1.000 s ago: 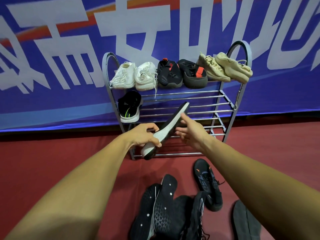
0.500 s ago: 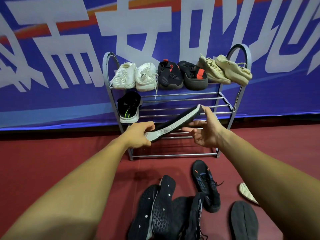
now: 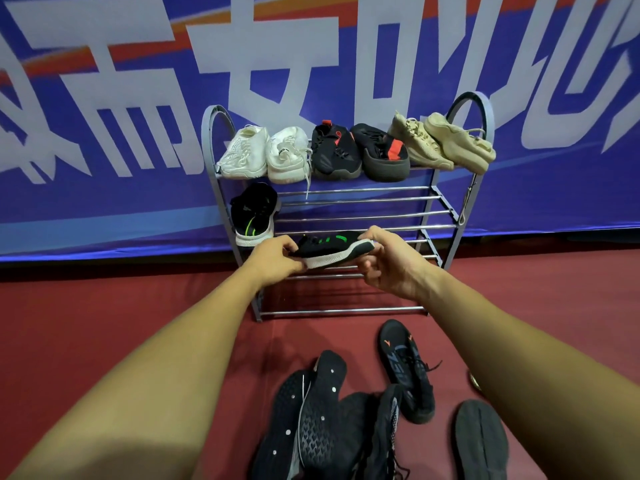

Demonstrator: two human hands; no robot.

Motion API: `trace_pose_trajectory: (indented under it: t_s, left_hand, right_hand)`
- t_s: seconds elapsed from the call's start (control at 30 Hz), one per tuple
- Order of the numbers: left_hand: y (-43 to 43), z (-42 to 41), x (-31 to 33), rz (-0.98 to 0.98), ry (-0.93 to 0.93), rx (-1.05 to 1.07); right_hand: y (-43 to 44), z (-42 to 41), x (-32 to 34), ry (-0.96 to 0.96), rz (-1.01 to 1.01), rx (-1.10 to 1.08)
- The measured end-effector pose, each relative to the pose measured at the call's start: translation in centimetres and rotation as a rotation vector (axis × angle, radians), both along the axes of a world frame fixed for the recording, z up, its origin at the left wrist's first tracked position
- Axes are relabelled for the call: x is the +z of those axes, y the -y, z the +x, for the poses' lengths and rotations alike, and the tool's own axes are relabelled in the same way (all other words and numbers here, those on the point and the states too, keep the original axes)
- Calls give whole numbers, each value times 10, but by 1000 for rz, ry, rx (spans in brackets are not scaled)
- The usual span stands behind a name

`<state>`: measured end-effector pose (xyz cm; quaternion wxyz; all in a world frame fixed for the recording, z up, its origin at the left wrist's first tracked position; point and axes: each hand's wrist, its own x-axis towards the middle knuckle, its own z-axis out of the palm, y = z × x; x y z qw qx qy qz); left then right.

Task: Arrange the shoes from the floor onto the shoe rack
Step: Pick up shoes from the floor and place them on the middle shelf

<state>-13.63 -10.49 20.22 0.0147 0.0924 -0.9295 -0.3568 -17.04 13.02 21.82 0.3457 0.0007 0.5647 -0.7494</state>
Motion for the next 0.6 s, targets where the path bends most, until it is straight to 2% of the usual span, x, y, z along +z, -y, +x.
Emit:
trace_pose_trajectory:
  t_s: [0.17,0.3,0.37,0.6]
  left_hand:
    - [-11,-2,4,349,26,182]
    - [-22,7,18,748,44,246]
    - [-19,10,21,812,74,246]
    - [9,7,10,843,188,226]
  right_hand:
    - [10,1,-11,17,-31,-69]
    - [21,3,-10,16,-81,-69]
    - [29,3,-10,-2,-64,-42]
    - [59,-9,-34,-131,25,-36]
